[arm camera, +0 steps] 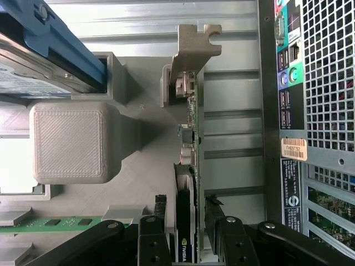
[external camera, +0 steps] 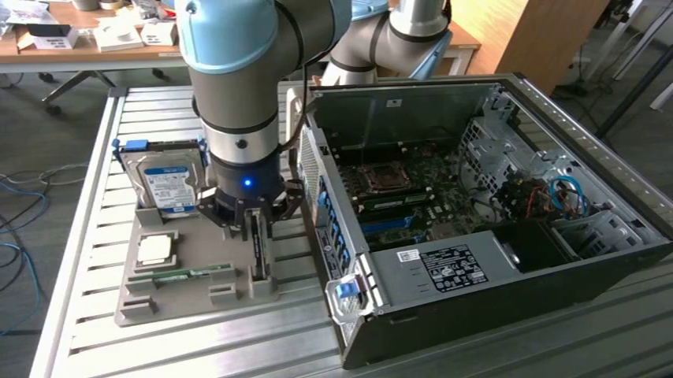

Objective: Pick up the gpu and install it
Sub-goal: 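Pick up the gpu and move the gpu toward the slot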

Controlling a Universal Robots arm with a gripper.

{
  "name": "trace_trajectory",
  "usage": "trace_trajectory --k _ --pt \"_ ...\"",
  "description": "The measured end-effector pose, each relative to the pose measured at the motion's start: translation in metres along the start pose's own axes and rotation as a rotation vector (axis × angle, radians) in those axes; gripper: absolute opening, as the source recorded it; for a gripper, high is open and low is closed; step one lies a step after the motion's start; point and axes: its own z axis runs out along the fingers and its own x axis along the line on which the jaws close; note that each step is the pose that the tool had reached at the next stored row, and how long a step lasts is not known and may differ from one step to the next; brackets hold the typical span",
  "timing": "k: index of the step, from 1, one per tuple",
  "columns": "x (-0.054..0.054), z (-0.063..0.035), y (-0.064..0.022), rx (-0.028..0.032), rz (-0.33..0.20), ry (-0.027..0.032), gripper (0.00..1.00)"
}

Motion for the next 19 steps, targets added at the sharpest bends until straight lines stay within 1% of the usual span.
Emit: trace_trajectory --k 19 --pt "0.0011 0.0029 -0.0002 -0.0002 0.0 -0.0002 0.42"
